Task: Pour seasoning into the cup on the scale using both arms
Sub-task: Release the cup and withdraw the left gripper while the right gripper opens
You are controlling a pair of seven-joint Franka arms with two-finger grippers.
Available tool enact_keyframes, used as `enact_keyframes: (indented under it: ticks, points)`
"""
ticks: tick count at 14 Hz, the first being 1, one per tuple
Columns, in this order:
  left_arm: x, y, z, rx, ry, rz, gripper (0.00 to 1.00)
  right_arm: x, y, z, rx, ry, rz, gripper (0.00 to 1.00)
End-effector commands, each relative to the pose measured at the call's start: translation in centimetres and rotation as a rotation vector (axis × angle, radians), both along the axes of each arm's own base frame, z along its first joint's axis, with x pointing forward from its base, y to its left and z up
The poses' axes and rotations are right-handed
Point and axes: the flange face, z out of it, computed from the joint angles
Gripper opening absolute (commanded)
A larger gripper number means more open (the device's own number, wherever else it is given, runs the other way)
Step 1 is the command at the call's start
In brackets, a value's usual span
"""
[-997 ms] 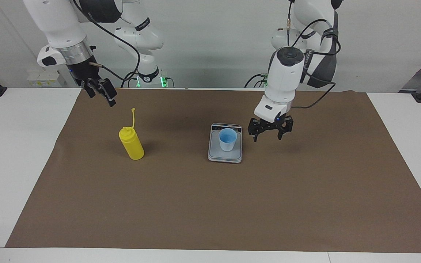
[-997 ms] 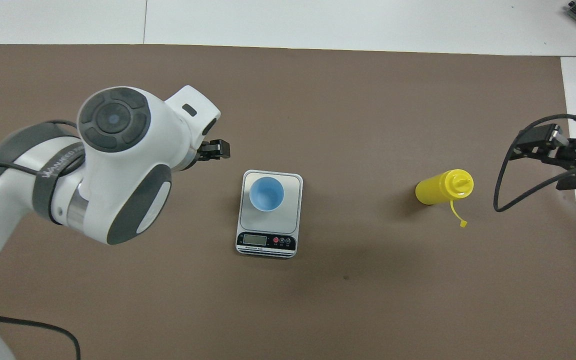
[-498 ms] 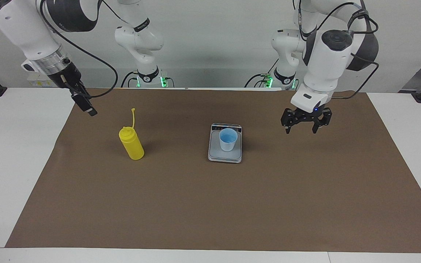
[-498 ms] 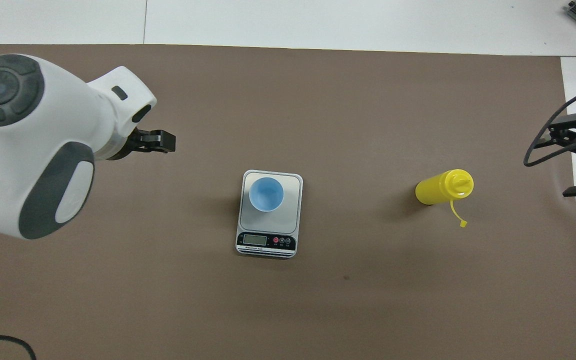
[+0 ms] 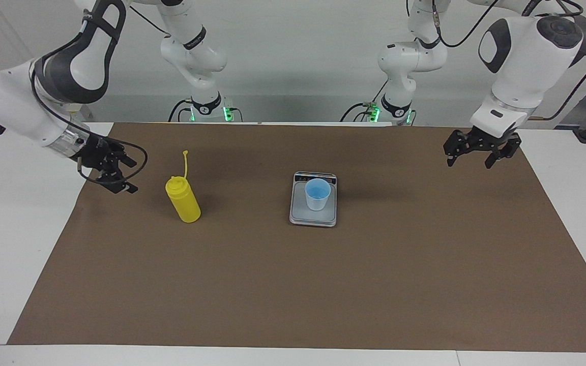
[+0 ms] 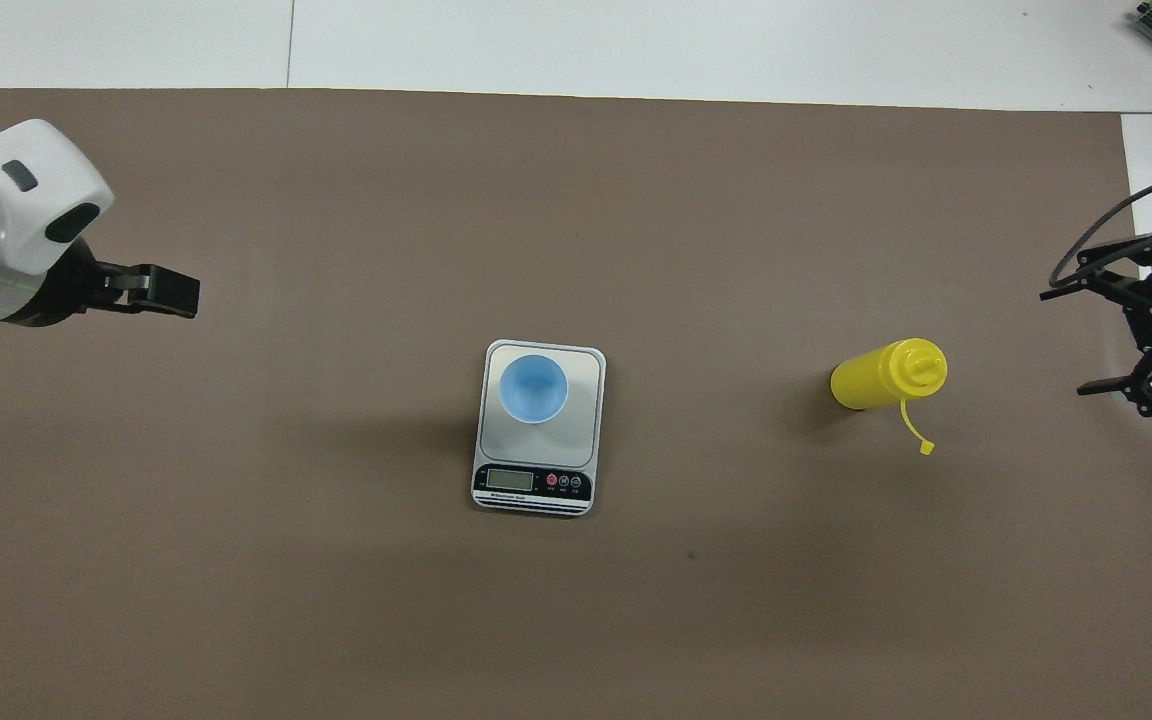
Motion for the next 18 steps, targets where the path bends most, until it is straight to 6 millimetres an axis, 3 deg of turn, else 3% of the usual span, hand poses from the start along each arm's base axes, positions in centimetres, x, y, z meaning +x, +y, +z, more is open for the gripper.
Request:
enact_keyframes:
  ticks: [1, 4, 11, 18]
  points:
    - [-1.4, 0.0, 1.4, -0.007, 0.009, -0.016, 1.0, 0.8, -0.4, -2.8, 0.056, 0.017, -0.042, 1.0]
    - [-1.8, -0.5, 1.1, -0.005, 0.02, -0.021, 1.0, -0.1, 0.2, -6.0, 0.097, 0.051, -0.065, 1.0]
    - [-2.0, 2.2, 4.6, -0.085, 0.018, 0.054, 1.0, -1.7, 1.8, -10.8, 0.191, 0.057, -0.085, 1.0]
    - [-3.0, 1.8, 3.5, -0.034, 0.06, 0.026, 1.0, -2.4, 2.9, -14.0, 0.275, 0.052, -0.084, 1.0]
